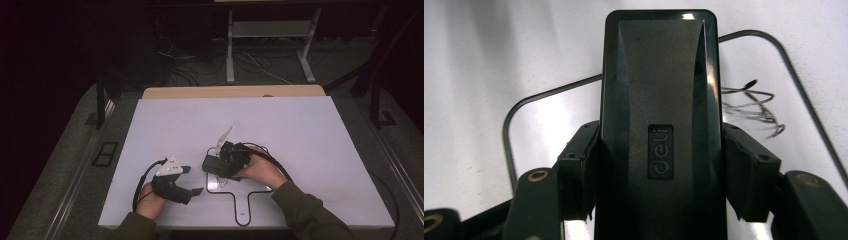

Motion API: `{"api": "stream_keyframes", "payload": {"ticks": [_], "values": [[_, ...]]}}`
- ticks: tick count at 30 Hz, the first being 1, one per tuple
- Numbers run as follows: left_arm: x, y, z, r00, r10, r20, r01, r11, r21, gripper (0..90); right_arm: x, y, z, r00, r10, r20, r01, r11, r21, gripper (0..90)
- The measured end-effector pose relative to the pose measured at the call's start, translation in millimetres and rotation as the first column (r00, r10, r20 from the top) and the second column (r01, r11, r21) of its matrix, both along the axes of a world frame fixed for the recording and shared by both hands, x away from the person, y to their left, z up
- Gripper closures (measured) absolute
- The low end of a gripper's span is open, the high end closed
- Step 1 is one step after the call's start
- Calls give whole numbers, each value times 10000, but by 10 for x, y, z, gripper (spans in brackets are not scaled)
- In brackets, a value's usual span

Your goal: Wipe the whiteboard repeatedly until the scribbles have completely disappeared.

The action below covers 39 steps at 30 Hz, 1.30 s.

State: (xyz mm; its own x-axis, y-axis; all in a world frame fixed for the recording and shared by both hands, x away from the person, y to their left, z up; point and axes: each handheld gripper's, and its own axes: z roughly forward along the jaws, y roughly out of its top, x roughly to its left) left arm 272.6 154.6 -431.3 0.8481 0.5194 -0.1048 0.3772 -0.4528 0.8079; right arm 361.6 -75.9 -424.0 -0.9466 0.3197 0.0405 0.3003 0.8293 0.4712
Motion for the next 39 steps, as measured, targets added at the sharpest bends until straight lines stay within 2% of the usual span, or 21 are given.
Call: {"api": "stream_keyframes", "payload": {"ticks": [5, 12, 19, 24, 27, 33, 39], "values": [[-3, -3, 2, 10000, -2, -7, 2, 10000, 4, 137, -76, -16, 21, 9999, 106, 89, -107, 9999, 103, 368], [-3, -10, 1, 10000, 3, -12, -3, 10000, 5, 137, -127, -17, 39, 9993, 253, 271, -252, 9997, -48, 386], [-3, -11, 0, 10000, -24, 1, 24, 10000, 25, 137, 105, -79, 33, 9979, -541, 353, 542, 9985, -21, 389], [1, -3, 2, 10000, -48, 9, 48, 10000, 62, 137, 314, -115, 29, 9903, -1284, 526, 1286, 9917, 1, 390], [0, -7, -1, 10000, -55, 12, 55, 10000, 60, 137, 417, -121, 25, 9864, -1576, 469, 1576, 9875, 36, 390], [1, -8, -2, 10000, -39, -1, 39, 10000, 54, 137, 429, -57, 30, 9872, -1520, 478, 1522, 9883, -8, 391], [0, -13, 1, 10000, -74, 27, 74, 9999, 98, 137, 298, 39, 36, 9940, -960, 529, 969, 9952, -147, 392]]}}
